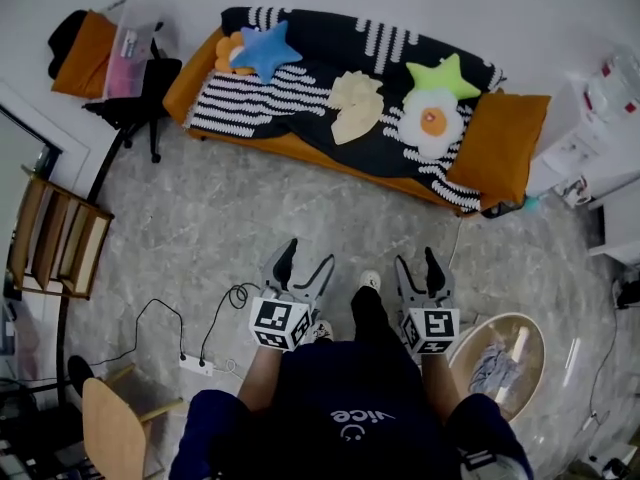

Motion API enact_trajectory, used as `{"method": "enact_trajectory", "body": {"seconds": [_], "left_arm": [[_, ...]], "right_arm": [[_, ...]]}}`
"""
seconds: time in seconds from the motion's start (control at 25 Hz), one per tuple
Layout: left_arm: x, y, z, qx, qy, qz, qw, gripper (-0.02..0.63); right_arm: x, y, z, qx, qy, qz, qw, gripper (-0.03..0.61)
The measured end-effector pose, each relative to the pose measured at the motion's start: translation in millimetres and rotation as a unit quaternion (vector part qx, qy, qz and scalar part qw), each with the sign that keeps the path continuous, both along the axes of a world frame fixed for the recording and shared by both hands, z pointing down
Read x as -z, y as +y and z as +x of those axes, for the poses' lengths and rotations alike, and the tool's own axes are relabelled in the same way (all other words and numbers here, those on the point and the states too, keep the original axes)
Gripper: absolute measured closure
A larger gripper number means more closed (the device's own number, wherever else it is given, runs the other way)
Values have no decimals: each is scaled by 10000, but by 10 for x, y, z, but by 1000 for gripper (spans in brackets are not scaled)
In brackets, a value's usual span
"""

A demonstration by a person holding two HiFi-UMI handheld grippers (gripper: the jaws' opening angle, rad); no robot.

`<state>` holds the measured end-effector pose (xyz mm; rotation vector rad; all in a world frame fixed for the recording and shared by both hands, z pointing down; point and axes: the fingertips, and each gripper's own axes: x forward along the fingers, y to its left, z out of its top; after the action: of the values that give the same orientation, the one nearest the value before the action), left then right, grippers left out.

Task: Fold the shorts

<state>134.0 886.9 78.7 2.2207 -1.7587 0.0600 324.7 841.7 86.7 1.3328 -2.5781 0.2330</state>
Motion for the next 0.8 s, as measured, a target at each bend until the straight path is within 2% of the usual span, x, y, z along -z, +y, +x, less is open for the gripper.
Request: {"method": "enact_trajectory", "body": {"seconds": [0.28, 0.48, 0.8], "left_arm": [[45, -860, 103, 392, -160, -10, 9991, 291], [69, -1399, 300, 569, -265, -14, 9980, 291], [39, -2030, 512, 739, -168, -37, 9971, 291]], "right_arm": [[-10, -1017, 150, 295, 340, 126, 9989, 319], [72, -1741, 354, 295, 506, 397, 9975, 298], [-99, -2311, 512, 584, 629, 158, 9962, 284]]}}
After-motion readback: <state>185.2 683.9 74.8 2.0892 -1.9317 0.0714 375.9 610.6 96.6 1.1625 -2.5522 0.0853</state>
